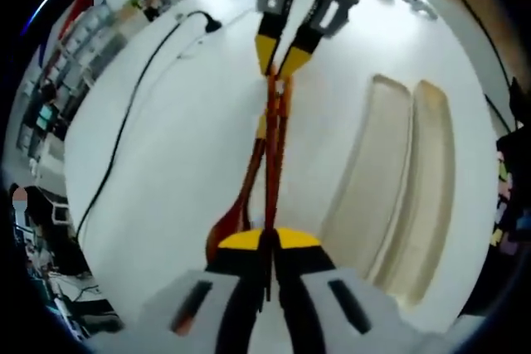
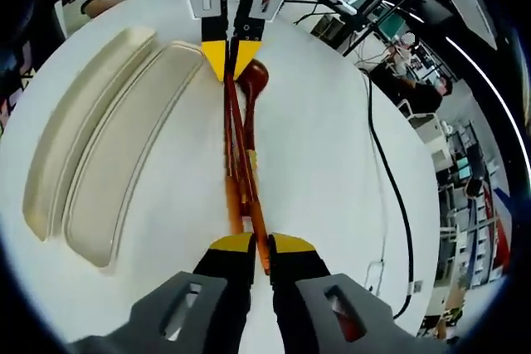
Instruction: Arrange the utensils inside the cutlery case until each visible utensil rests in its matching compartment.
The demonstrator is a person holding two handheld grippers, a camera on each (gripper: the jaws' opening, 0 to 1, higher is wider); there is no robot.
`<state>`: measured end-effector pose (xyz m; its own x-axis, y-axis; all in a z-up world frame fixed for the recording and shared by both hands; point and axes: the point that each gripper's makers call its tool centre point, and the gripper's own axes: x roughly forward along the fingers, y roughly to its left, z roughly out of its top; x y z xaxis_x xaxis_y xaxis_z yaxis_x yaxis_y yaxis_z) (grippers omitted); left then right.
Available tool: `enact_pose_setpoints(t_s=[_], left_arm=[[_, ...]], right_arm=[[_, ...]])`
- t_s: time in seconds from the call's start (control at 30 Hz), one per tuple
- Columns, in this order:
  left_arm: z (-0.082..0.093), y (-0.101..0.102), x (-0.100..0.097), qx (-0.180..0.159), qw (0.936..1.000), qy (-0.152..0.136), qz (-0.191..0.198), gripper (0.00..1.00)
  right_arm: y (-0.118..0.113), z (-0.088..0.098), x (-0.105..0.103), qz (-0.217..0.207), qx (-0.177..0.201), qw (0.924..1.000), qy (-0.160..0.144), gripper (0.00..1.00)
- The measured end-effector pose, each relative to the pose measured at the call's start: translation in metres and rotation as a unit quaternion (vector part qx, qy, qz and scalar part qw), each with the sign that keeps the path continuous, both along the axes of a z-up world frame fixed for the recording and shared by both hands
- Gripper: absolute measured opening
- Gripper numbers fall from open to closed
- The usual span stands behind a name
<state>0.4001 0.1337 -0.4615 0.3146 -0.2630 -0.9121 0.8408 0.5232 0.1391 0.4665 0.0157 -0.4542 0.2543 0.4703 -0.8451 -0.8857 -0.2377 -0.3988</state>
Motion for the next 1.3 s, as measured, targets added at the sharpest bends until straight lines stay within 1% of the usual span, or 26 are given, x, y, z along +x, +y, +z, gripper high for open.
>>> enact_pose_setpoints(t_s=[0.1,0.2,0.37,0.4,0.43,0.5,0.6,0.73,0.8,0.93,1.07,1.13,1.2,1.3], left_arm=[[-0.001,-0.002,-0.002,-0.005,1.0,0.003,-0.002,0.03],[-0.001,-0.003,0.0,-0.006,1.0,0.0,-0.005,0.04],[-0.001,-0.003,0.001,0.006,0.9997,-0.012,-0.02,0.04],[-0.001,-0.004,0.001,0.008,0.9996,-0.016,-0.024,0.04],[0.0,-0.004,0.001,0.008,0.9994,-0.019,-0.026,0.04],[0.002,-0.004,0.002,0.008,0.9995,-0.02,-0.025,0.04],[0.002,-0.003,-0.001,0.009,0.9997,-0.012,-0.02,0.04],[0.004,-0.003,-0.001,0.007,0.9997,-0.014,-0.02,0.05],[0.003,-0.002,-0.001,0.009,0.9997,-0.014,-0.02,0.06],[0.003,0.0,0.0,0.009,0.9997,-0.014,-0.016,0.04],[0.01,-0.002,-0.003,0.008,0.9995,-0.02,-0.021,0.04],[0.016,-0.003,-0.008,0.01,0.9992,-0.022,-0.031,0.04],[0.025,-0.005,-0.012,0.011,0.9984,-0.03,-0.046,0.04],[0.036,-0.007,-0.017,0.003,0.9981,-0.036,-0.051,0.04]], right_arm=[[-0.001,0.002,0.0,0.002,0.001,1.0,-0.006,0.05],[-0.003,0.005,-0.001,0.003,0.002,0.9999,-0.01,0.05],[-0.006,0.013,-0.004,0.007,0.005,0.9998,-0.018,0.05],[-0.006,0.015,-0.004,0.012,0.007,0.9996,-0.025,0.05],[-0.007,0.017,-0.004,0.011,0.007,0.9996,-0.026,0.05],[-0.007,0.02,-0.005,0.011,0.008,0.9995,-0.027,0.05],[-0.006,0.024,-0.01,0.016,0.01,0.9996,-0.023,0.05],[-0.004,0.032,-0.009,0.016,0.012,0.9992,-0.034,0.04],[-0.003,0.035,-0.013,0.018,0.014,0.9992,-0.032,0.04],[-0.003,0.04,-0.018,0.024,0.012,0.9991,-0.034,0.04],[-0.005,0.045,-0.022,0.026,0.009,0.9989,-0.037,0.04],[-0.007,0.052,-0.027,0.026,0.01,0.9989,-0.039,0.04],[-0.008,0.06,-0.032,0.026,0.012,0.9987,-0.042,0.04],[-0.013,0.071,-0.042,0.025,0.016,0.9984,-0.047,0.05]])
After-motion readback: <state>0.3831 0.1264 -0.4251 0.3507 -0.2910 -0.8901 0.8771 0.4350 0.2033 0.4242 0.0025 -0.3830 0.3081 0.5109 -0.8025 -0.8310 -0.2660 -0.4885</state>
